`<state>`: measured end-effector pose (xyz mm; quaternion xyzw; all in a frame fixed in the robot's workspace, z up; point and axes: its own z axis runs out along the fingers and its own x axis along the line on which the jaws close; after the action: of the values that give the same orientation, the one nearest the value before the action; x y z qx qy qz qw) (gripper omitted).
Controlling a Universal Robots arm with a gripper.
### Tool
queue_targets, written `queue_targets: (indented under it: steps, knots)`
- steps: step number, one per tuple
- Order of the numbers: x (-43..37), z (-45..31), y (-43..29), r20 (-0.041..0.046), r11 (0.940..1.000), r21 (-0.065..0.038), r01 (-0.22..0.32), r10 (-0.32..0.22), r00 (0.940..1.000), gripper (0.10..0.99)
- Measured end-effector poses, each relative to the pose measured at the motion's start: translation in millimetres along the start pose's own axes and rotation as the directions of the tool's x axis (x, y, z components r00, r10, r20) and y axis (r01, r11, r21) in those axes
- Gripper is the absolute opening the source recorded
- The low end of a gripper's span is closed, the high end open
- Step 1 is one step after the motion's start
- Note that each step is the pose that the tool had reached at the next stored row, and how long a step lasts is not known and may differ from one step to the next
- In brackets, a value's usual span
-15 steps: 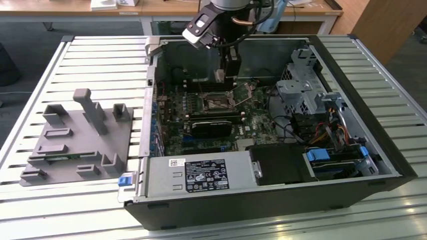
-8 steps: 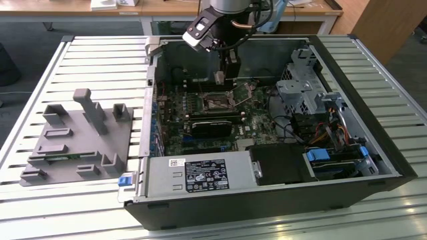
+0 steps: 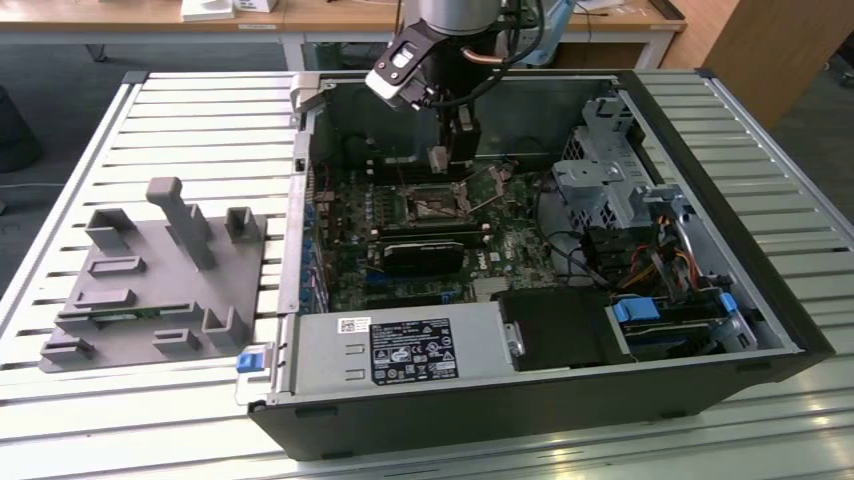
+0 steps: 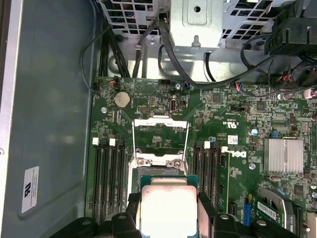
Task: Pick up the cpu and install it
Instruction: 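Place the cpu into insertion slot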
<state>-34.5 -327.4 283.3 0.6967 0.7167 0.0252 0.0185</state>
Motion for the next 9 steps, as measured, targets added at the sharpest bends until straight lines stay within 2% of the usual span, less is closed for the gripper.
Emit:
queue_targets:
  steps: [9]
  knots:
    - [0.1, 7.8, -2.3, 0.0001, 1.0, 0.0, 0.0, 0.0, 1.0, 0.541]
